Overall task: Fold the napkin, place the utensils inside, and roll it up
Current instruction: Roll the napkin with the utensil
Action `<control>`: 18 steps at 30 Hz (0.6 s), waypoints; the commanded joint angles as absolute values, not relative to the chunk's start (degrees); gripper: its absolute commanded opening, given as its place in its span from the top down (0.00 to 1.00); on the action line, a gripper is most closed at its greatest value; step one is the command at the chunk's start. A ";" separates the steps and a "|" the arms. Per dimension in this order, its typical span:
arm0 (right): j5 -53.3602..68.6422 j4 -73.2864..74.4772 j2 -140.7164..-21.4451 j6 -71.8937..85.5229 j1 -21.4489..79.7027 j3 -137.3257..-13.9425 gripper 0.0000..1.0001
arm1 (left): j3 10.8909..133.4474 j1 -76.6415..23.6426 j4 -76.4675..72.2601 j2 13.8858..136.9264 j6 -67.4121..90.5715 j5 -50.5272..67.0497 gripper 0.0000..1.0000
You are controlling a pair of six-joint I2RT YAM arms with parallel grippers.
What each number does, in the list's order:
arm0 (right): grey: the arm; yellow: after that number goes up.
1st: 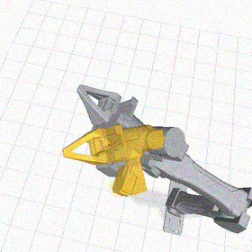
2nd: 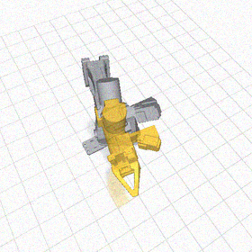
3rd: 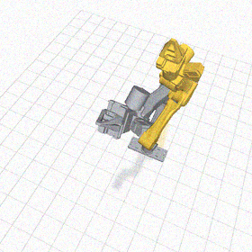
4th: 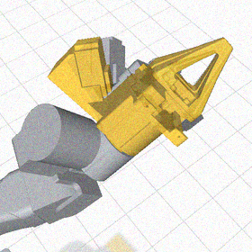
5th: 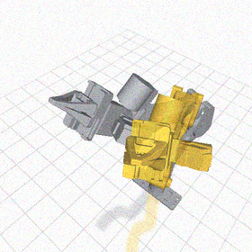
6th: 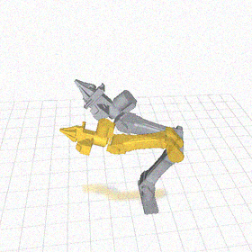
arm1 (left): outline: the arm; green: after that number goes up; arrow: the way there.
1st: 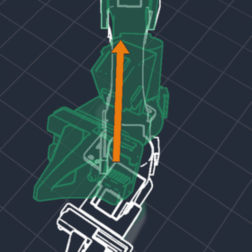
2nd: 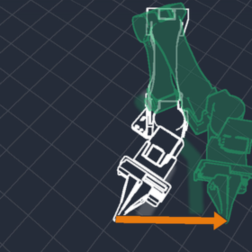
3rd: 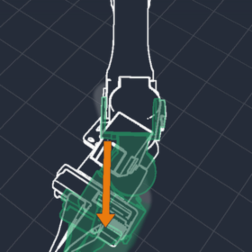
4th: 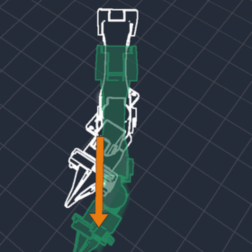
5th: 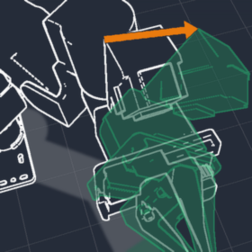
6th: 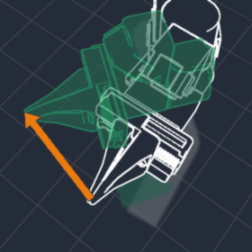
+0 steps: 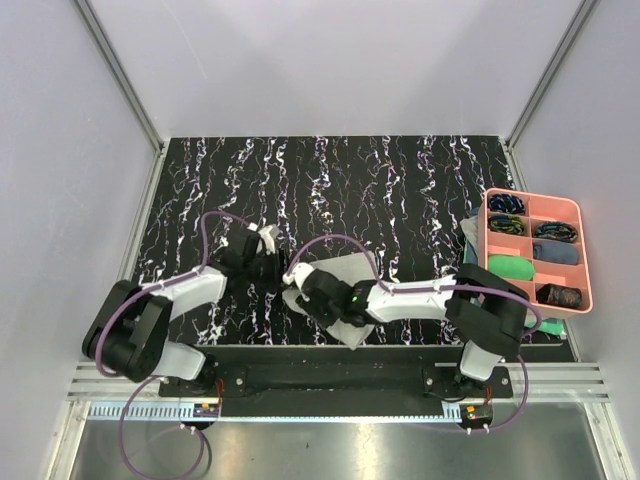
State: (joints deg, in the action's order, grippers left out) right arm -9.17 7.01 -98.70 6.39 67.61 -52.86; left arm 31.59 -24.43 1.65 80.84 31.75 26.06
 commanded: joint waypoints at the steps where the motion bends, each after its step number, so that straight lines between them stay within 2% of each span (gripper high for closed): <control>1: 7.61 1.69 -96.60 10.28 64.08 -47.12 0.80 | 29.80 -21.54 -1.14 72.27 33.48 24.62 0.31; 4: 14.46 0.70 -95.63 10.37 61.28 -45.79 0.81 | 29.09 -21.10 -0.18 67.78 33.14 20.93 0.24; 13: 41.88 -6.67 -98.34 13.96 50.64 -44.74 0.81 | 23.47 -20.83 -5.35 62.76 31.73 24.16 0.24; 18: 50.97 -11.50 -103.61 17.92 44.83 -44.56 0.81 | 19.87 -20.92 -12.82 62.40 32.95 27.24 0.27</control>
State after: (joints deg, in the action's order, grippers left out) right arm 37.74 -5.98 -100.05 13.69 48.12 -44.91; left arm 21.71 -21.04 -3.75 63.66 32.84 23.75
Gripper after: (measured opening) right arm 0.356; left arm 0.753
